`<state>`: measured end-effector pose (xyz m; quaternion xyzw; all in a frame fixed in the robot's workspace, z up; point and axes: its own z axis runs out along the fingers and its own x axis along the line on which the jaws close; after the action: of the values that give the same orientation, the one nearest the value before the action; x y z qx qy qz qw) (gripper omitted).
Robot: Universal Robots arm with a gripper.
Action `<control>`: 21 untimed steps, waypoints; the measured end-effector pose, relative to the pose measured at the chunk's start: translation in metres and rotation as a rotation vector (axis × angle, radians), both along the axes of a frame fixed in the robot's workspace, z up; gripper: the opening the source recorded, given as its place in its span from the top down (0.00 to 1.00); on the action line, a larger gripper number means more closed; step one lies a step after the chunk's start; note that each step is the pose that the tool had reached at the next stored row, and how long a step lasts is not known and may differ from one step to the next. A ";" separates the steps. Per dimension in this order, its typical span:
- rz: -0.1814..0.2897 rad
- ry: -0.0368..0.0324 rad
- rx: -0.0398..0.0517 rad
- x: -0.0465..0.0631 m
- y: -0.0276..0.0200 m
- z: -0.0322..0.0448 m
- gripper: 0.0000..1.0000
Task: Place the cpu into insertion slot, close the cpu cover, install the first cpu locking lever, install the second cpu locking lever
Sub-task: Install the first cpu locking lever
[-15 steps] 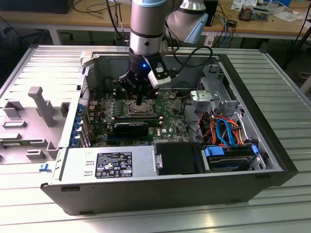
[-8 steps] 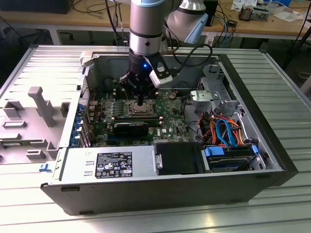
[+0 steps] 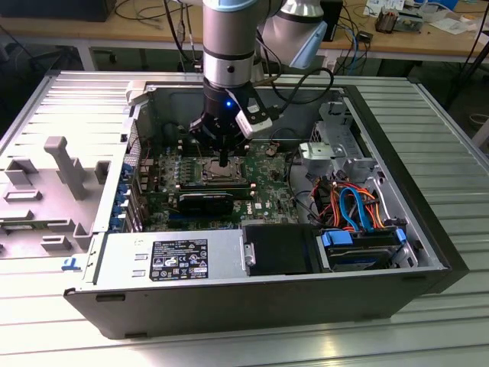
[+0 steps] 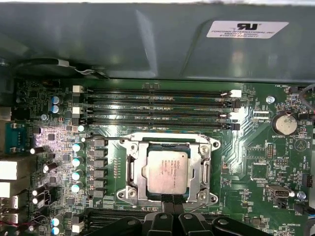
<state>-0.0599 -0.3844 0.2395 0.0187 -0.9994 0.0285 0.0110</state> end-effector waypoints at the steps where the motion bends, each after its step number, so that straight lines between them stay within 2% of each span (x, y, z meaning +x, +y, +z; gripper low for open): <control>1: 0.000 0.0000 0.0000 0.000 0.0000 0.0000 0.89; 8: 0.000 -0.0009 0.0000 -0.001 0.0000 0.0055 0.89; 15: 0.000 -0.0113 0.0007 -0.022 0.0000 0.0059 0.89; 17: 0.000 -0.0162 0.0015 -0.031 0.0000 0.0061 0.89; 21: 0.000 -0.0214 0.0015 -0.038 0.0000 0.0071 0.89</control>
<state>-0.0977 -0.3843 0.2466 0.0184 -0.9994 0.0279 0.0003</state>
